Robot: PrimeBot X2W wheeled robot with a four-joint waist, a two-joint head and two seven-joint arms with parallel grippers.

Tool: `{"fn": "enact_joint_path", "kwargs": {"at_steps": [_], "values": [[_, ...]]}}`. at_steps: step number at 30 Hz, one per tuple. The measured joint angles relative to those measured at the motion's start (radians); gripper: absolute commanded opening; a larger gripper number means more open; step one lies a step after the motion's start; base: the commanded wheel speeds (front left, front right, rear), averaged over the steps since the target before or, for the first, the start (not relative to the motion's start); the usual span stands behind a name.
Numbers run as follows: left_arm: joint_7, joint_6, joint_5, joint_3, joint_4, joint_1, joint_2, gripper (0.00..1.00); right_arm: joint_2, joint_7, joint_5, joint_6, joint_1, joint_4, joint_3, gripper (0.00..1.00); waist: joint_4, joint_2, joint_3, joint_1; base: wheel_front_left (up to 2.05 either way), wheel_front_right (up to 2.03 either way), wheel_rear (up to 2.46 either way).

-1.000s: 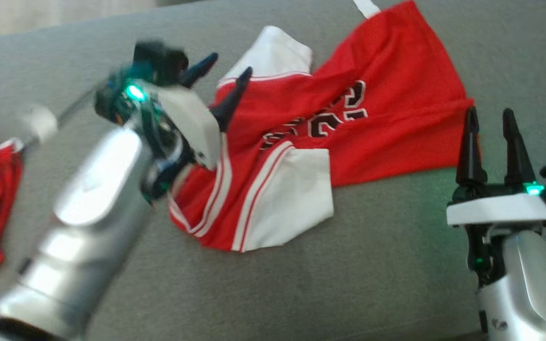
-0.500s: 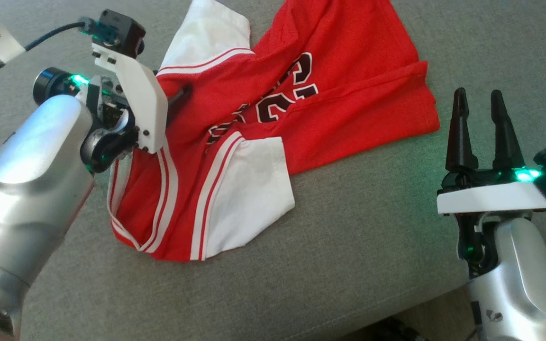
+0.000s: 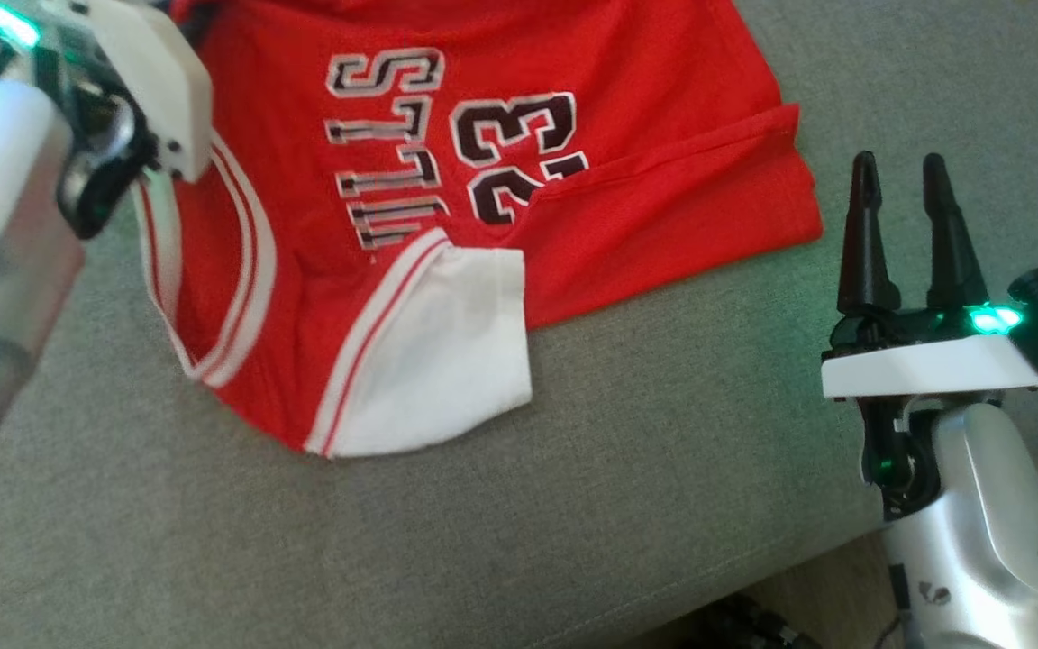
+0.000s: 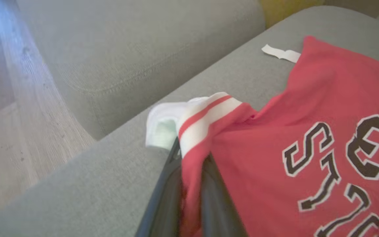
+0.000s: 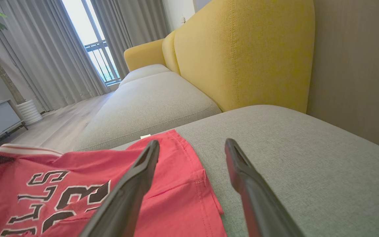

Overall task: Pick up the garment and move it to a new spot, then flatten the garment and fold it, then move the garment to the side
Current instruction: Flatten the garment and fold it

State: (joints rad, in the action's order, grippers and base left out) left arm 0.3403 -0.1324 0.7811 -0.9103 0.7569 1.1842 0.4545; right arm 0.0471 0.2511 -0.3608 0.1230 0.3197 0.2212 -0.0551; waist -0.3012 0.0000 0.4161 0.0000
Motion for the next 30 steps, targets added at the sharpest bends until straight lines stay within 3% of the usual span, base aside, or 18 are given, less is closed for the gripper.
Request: {"fn": "enact_joint_path", "kwargs": {"at_steps": [6,7,8,12,19,26,30], "values": [[-0.151,0.005,-0.099,-0.03,0.088,0.103,0.015,0.0,0.0,0.0,-0.002,0.0,0.001,0.0,-0.017,1.0,-0.012,0.0,0.01,0.0001,0.0,0.0,0.0],[-0.188,0.015,-0.125,-0.033,0.105,0.12,0.017,0.42,0.0,0.0,-0.002,0.0,0.002,0.0,-0.02,1.0,-0.013,0.0,0.011,0.0,0.0,0.0,0.0],[-0.221,0.029,-0.146,-0.034,0.122,0.135,0.017,1.0,0.0,0.0,-0.002,0.0,0.003,0.0,-0.021,1.0,-0.014,0.0,0.012,0.0,0.0,0.0,0.0],[-0.294,0.041,-0.111,-0.006,0.203,0.153,-0.007,1.0,0.0,0.0,-0.002,0.0,0.003,0.001,-0.017,1.0,-0.008,0.0,0.007,0.0,0.0,0.0,0.0],[-0.37,0.026,-0.106,-0.019,0.261,0.116,-0.066,1.0,0.0,0.0,0.001,0.0,0.002,0.012,0.005,1.0,0.027,0.0,-0.024,0.0,0.0,0.0,0.0],[-0.499,0.018,-0.072,-0.005,0.264,0.056,-0.113,1.0,0.0,0.0,0.029,0.0,-0.005,0.02,0.057,1.0,0.09,0.0,-0.088,-0.0001,0.0,0.0,0.0],[-0.563,0.037,-0.046,0.014,0.223,-0.022,-0.137,1.0,0.0,0.0,0.058,0.0,-0.032,0.026,0.105,1.0,0.138,0.0,-0.132,-0.0001,0.0,0.0,0.0]]}}
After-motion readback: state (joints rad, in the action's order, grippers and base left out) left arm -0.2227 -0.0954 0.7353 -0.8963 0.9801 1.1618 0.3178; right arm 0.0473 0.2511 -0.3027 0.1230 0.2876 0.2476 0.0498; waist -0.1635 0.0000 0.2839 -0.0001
